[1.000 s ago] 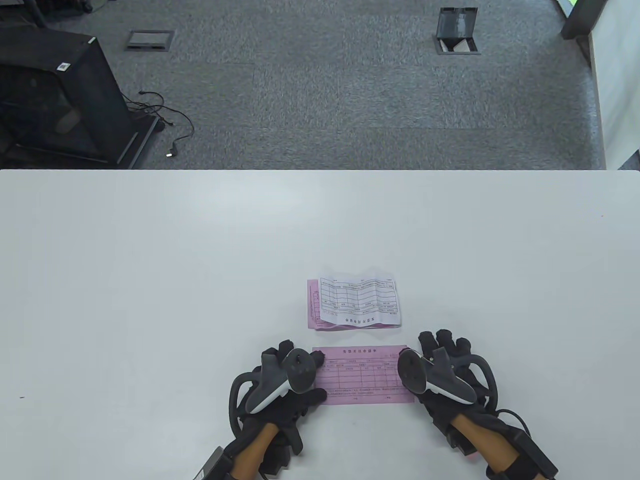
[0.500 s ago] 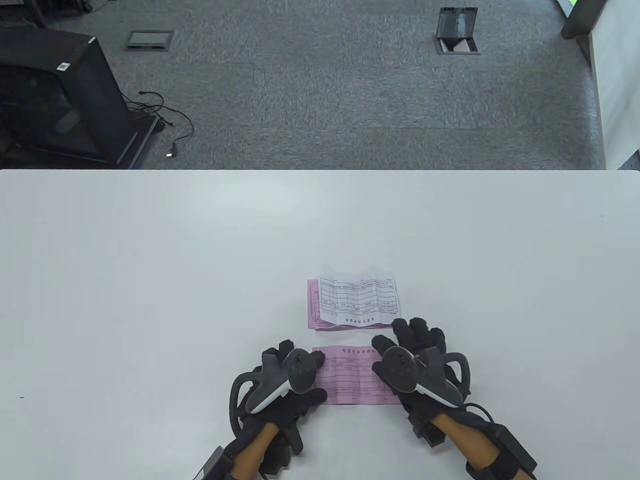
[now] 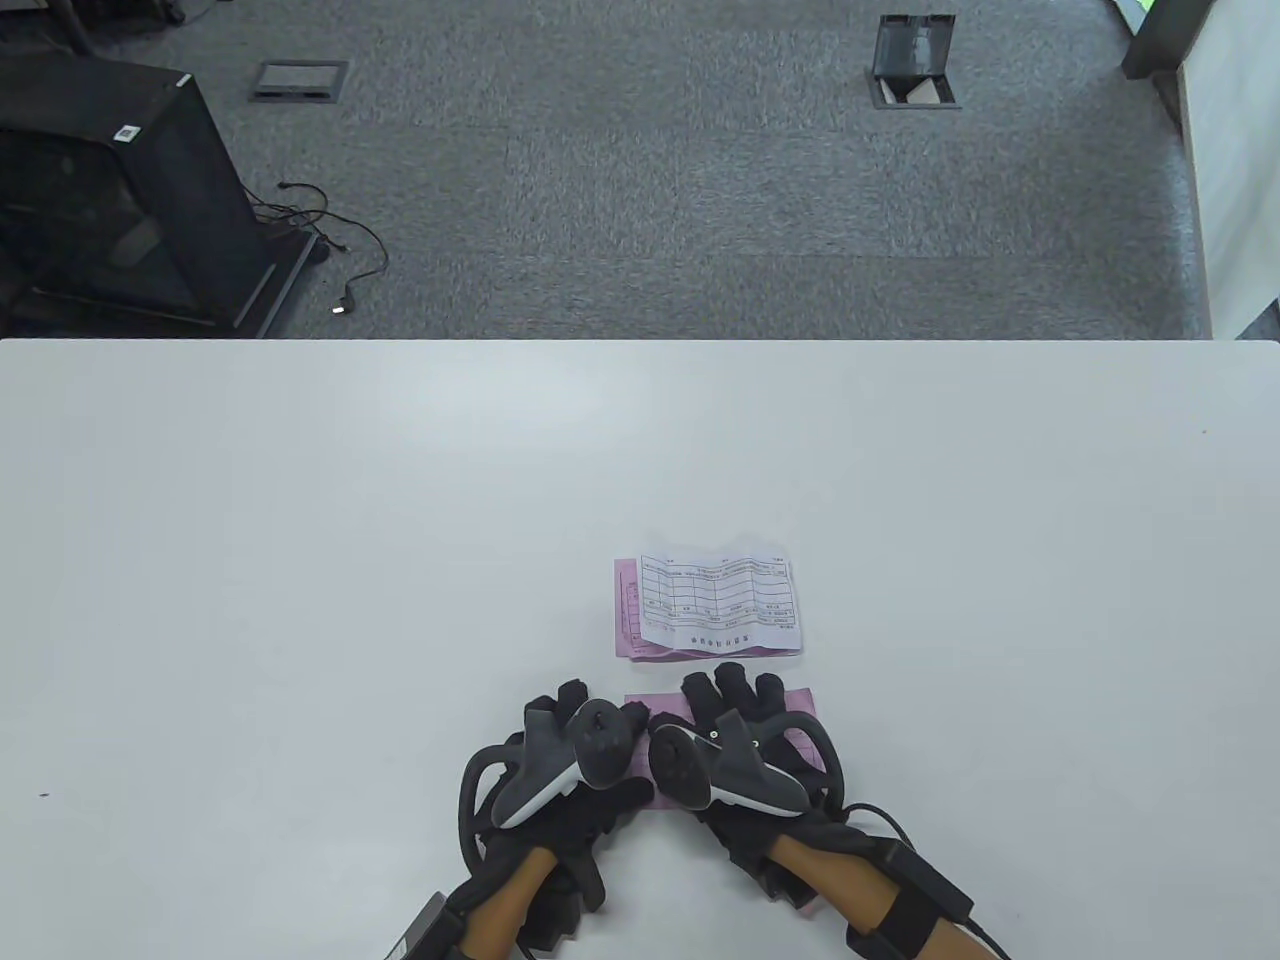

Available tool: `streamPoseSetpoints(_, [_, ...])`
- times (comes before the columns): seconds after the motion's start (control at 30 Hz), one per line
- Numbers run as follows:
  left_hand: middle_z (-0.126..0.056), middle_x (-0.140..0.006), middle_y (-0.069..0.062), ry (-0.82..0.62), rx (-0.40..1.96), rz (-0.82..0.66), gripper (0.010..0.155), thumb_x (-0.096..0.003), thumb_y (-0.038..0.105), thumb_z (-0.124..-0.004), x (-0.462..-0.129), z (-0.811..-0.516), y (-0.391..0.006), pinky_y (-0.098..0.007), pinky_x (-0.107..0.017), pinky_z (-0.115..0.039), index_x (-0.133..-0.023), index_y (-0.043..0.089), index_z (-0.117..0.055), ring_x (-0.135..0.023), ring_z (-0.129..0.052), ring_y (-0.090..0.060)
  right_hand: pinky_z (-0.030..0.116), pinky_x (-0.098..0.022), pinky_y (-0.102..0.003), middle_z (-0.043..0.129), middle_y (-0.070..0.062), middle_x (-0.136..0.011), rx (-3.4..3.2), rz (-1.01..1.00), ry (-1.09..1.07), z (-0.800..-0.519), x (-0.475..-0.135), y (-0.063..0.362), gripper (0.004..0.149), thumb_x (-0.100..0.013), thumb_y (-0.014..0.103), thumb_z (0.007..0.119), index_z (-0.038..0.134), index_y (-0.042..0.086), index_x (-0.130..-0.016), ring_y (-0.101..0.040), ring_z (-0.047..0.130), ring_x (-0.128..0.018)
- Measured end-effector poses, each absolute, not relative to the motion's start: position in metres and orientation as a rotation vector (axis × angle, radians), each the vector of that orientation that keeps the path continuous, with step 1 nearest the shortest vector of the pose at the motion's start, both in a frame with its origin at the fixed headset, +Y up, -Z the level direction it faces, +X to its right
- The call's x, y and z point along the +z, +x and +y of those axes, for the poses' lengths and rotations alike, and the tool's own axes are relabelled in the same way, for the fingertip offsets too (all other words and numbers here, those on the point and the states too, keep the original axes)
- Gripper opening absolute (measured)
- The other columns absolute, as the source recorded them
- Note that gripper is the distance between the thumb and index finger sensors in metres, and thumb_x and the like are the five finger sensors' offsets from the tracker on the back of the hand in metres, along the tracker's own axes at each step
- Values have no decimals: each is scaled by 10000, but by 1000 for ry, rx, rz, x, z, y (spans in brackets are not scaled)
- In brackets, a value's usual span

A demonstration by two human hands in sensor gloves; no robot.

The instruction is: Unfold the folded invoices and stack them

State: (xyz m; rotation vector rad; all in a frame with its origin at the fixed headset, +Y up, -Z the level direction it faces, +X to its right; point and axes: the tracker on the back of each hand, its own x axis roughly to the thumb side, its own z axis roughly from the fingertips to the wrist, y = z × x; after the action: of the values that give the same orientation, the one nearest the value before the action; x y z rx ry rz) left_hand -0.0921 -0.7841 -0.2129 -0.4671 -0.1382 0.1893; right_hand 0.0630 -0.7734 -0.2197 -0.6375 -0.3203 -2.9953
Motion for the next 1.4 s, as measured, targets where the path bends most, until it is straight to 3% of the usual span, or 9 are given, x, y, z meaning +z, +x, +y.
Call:
streamPoseSetpoints(0.67, [-143,-1213,-174,-466,182,-133,752,-477,549,-769,-212,-784,-92,-536,-734,-394,-1122,446,-398,-1039,-166,-463,354,-679,-760,450,-180,-1143,-3085,-347,-325,-774,-224,174,564,-489,493,705,558,356,-1016,-541,360,-1038])
streamPoseSetpoints(1.1, [-151,-1215,-160,-456,173,-124,779,-467,563,-767,-212,-784,-93,-519,-735,-403,-1130,426,-383,-1042,-178,-446,399,-682,-737,493,-162,-1124,-3130,-381,-283,-774,-226,187,577,-483,488,711,551,331,-1015,-483,517,-1006])
streamPoseSetpoints(1.4, [-148,-1215,-162,-457,171,-125,778,-467,567,-762,-212,-784,-94,-519,-735,-401,-1129,428,-377,-1042,-175,-447,371,-676,-747,445,-188,-1119,-3278,-438,-230,-778,-226,192,575,-501,480,678,543,290,-1027,-504,429,-1009])
